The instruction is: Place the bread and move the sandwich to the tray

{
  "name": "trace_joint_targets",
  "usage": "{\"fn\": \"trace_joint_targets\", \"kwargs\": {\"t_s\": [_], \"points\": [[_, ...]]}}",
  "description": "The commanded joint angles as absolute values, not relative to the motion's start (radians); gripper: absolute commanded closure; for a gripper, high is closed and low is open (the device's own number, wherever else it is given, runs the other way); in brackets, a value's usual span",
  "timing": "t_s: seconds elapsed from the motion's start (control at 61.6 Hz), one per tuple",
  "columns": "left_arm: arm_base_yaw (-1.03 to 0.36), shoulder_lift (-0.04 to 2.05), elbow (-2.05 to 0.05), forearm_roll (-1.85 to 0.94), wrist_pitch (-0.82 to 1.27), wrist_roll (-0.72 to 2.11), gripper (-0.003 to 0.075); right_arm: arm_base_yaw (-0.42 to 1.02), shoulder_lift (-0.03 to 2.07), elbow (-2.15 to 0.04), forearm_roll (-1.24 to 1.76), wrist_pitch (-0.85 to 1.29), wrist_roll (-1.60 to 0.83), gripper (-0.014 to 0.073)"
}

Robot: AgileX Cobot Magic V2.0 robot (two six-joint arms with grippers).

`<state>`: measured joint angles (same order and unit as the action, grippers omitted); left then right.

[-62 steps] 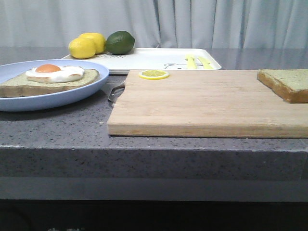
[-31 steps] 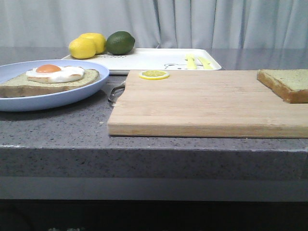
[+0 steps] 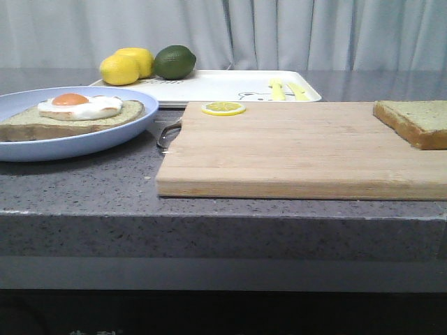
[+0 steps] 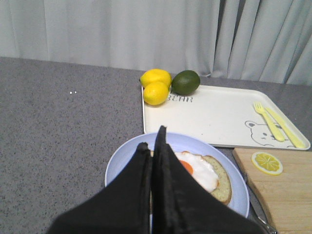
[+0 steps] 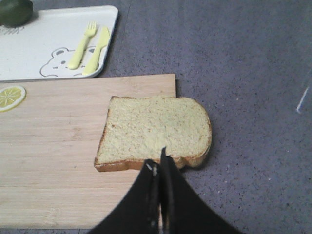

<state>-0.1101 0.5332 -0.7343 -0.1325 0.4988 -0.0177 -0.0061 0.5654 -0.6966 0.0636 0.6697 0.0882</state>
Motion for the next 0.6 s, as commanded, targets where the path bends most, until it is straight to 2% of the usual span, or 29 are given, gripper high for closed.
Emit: {"fn": "trace_joint_targets", "kwargs": {"t_s": [0.0, 0.13, 0.195, 0.309, 0.341, 0.406, 0.471, 0.585], "points": [[-0.107, 0.566, -0.748, -0.148, 0.422, -0.02, 0.0741, -0.01, 0.606, -0.729, 0.064, 0.62, 0.082, 0.0663], [-0.107, 0.594, -0.742, -0.105, 0.424, -0.02, 0.0738, -0.01, 0.653, -0.729, 0.063, 0.65, 0.081, 0.0645], [-0.107, 0.598, -0.742, -0.079, 0.424, -0.02, 0.071, -0.01, 0.671, -0.729, 0.063, 0.652, 0.08, 0.057], [-0.107, 0.599, -0.742, -0.056, 0.414, -0.02, 0.0484, -0.01, 0.691, -0.729, 0.063, 0.652, 0.08, 0.0297], [-0.107, 0.599, -0.742, -0.054, 0.411, -0.02, 0.0391, -0.01, 0.698, -0.729, 0.063, 0.652, 0.08, 0.0176], [-0.107, 0.599, -0.742, -0.054, 0.404, -0.02, 0.0274, -0.01, 0.704, -0.729, 0.063, 0.652, 0.08, 0.0056], [-0.107, 0.599, -0.742, -0.054, 0.399, -0.02, 0.0232, -0.01, 0.715, -0.729, 0.063, 0.652, 0.08, -0.0005], [-0.107, 0.599, -0.742, -0.054, 0.393, -0.02, 0.0248, -0.01, 0.739, -0.729, 0.067, 0.65, 0.08, -0.0006]]}}
